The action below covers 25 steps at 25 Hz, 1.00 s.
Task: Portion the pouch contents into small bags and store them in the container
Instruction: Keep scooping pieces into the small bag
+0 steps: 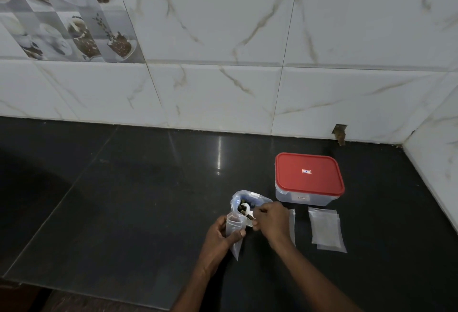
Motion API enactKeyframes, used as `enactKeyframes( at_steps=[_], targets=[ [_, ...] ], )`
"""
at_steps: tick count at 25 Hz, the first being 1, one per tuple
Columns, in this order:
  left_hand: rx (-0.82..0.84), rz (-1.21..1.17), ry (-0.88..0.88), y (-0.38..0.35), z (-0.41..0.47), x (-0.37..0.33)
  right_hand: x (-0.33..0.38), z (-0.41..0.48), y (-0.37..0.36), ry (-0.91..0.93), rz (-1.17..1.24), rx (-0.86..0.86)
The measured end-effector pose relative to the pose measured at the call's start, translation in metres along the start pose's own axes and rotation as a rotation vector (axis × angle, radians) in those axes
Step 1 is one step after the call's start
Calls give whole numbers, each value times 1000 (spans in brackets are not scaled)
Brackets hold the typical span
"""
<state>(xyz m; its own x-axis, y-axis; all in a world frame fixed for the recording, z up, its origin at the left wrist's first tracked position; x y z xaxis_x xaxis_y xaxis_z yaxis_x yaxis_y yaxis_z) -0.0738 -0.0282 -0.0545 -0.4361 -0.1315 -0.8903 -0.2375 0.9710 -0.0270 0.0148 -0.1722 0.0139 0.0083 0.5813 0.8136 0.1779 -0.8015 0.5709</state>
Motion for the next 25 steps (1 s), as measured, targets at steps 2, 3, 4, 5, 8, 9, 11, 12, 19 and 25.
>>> enactKeyframes(
  at_steps=[2, 3, 4, 5, 8, 9, 11, 12, 19, 25],
  targets=[
    [-10, -5, -9, 0, 1, 1, 2, -1, 7, 29, -22, -22],
    [-16, -7, -18, 0, 2, 2, 3, -2, 10, 51, -43, -34],
    [-26, -10, -27, -1, 3, 2, 4, -3, 12, 68, -59, -41],
    [-37, -9, -32, -1, 3, 2, 3, -5, 14, 80, -64, -43],
    [-84, -20, -31, -3, 2, 3, 4, -12, 24, 40, 25, -48],
    [-109, -11, -32, -3, 2, 3, 6, -16, 29, 28, 67, -54],
    [-189, 34, -34, -2, 2, 4, 11, -24, 41, 46, 139, -75],
    [-230, 62, -46, -1, 0, 2, 14, -28, 45, 73, 157, -78],
    [-296, 158, -116, -5, -5, -10, 20, -64, 27, 710, -416, -117],
    [-316, 157, -126, -8, -8, -10, -1, -81, 14, 893, -596, -117]
  ],
)
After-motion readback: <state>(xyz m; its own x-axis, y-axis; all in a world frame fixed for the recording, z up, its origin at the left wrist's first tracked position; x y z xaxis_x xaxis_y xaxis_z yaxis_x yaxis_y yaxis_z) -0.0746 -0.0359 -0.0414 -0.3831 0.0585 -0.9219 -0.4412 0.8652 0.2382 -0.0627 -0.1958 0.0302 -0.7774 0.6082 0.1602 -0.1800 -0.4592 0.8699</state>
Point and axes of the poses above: each hand's wrist, its own z-axis towards the middle knuckle, its own y-axis out of the back of the hand, x = y × z, the point moved 4 cm from there along z, towards the middle knuckle, and after that the axes turned 7 degrees about y, right-handed, at the moved point
